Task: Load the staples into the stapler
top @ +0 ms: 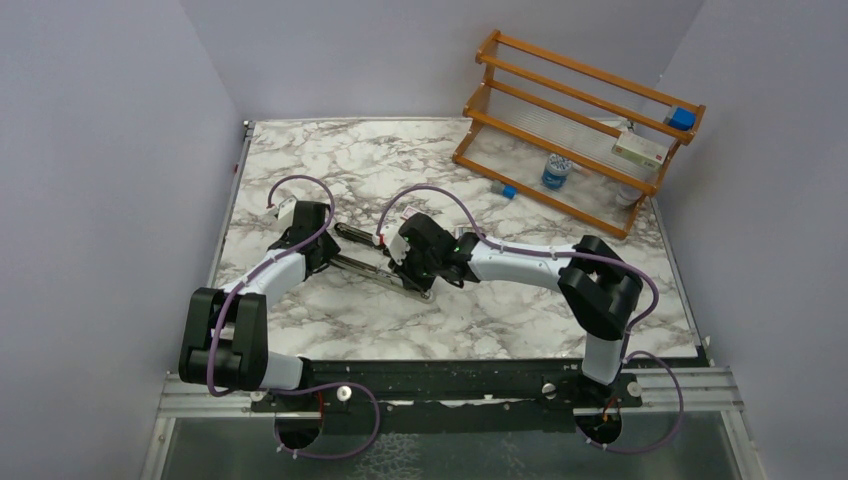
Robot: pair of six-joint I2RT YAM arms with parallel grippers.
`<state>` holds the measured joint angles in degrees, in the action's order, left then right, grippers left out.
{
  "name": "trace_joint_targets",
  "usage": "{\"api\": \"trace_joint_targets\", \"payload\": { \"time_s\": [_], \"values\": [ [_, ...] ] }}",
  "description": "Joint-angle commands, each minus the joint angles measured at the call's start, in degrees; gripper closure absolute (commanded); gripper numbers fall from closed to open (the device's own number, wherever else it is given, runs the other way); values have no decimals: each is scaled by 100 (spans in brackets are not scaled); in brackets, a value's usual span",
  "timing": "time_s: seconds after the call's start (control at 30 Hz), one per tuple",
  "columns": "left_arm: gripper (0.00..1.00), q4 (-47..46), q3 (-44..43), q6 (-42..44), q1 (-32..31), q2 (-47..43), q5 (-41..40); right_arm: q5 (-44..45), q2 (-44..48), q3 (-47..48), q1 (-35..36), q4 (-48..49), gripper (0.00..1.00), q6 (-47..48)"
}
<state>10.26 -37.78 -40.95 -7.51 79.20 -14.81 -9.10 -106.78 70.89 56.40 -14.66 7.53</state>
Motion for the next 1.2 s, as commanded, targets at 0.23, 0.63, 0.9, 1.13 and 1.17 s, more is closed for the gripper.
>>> {"api": "trace_joint_targets", "payload": {
  "time_s": [0.23, 0.63, 0.9, 1.13, 1.17],
  "values": [
    [57, 169, 65, 163, 45, -52, -92, -13, -90, 172, 11, -160, 99, -23],
    [58, 225, 104, 261, 48, -115, -22, 244, 117, 203, -4, -89, 99, -207],
    [59, 226, 86, 254, 46, -127, -29, 223, 274, 372, -9, -56, 99, -310],
    [59, 228, 113, 263, 48, -135, -40, 371, 229, 392, -22, -191, 99, -145],
    [59, 230, 113, 263, 45, -134, -40, 400, 197, 412, -17, -263, 99, -82]
  ]
}}
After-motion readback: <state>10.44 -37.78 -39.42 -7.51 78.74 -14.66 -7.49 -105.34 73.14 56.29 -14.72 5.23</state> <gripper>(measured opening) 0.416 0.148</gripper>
